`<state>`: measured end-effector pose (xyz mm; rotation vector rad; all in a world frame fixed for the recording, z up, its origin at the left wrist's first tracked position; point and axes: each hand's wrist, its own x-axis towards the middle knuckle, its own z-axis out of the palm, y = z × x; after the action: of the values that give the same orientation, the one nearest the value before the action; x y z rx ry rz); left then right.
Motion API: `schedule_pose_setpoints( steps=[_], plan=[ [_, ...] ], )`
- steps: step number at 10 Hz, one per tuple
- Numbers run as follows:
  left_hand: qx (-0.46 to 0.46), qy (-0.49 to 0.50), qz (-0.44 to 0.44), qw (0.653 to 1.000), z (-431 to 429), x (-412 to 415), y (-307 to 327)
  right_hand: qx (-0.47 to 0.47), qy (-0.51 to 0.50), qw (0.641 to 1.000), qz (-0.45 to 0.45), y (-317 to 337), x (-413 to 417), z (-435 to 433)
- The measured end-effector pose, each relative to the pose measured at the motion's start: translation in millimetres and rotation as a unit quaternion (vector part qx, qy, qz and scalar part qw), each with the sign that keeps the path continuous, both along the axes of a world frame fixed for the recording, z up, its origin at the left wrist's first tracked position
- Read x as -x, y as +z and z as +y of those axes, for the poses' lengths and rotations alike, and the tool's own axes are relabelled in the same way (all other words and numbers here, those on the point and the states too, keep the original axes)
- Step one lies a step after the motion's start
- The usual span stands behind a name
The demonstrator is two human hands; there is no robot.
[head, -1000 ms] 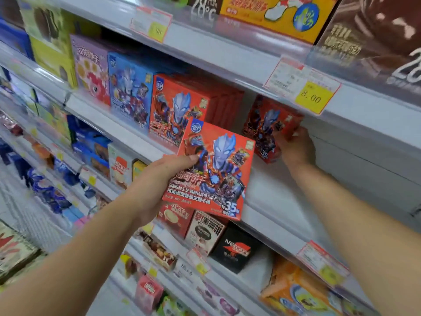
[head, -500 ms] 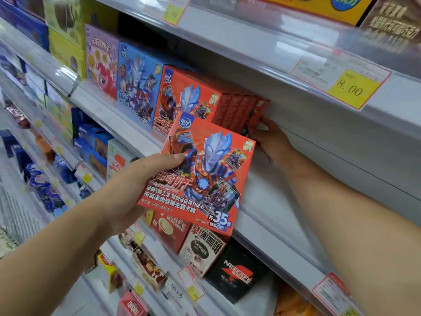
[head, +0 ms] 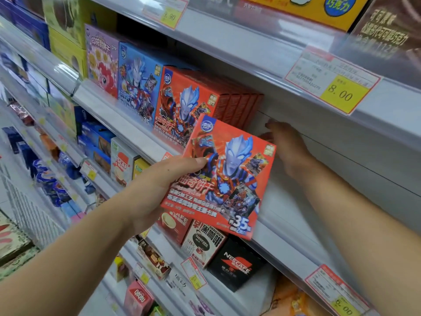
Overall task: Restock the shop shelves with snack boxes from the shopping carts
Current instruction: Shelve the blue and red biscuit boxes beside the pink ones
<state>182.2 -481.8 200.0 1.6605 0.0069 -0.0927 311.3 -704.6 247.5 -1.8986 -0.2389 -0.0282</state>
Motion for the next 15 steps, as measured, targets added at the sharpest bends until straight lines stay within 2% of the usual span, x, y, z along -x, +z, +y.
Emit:
schedule_pose_setpoints(
  steps=[1,2,3,4,5,6,7,8,9,12,13,15],
  plan=[
    [0.167,0.006,0.019,0.986,-23,12,15,-0.018,0.176,0.958,0.227,37,66,-32],
    [0.204,-0.002,0.028,0.979,-39,17,20,-0.019,0.256,0.920,0.295,38,86,-46],
    [0.110,0.036,-0.031,0.993,-59,5,36,0.008,0.150,0.976,0.156,30,79,-66],
    [0.097,0.086,-0.070,0.989,-62,-3,44,-0.047,0.020,0.996,0.071,29,61,-75],
    [0.147,0.124,-0.083,0.978,-51,-8,37,0.042,-0.130,0.989,-0.057,22,27,-90],
    [0.163,0.120,-0.076,0.976,-45,-4,30,0.116,-0.158,0.977,-0.086,5,-7,-95],
    [0.168,0.079,-0.085,0.979,-40,8,26,0.154,-0.172,0.971,-0.059,-9,-54,-81],
    [0.163,0.071,-0.090,0.980,-32,7,24,0.098,-0.154,0.983,-0.037,-11,-67,-54],
    [0.179,0.092,-0.075,0.977,-19,3,22,-0.003,-0.154,0.988,-0.019,-9,-71,-17],
    [0.191,0.106,-0.070,0.973,-4,3,21,-0.027,-0.145,0.988,0.032,-13,-75,18],
    [0.190,0.115,-0.072,0.972,2,3,21,-0.024,-0.153,0.987,0.038,-15,-81,24],
    [0.193,0.125,-0.078,0.970,8,7,19,0.077,-0.191,0.978,0.010,-18,-99,24]
  ],
)
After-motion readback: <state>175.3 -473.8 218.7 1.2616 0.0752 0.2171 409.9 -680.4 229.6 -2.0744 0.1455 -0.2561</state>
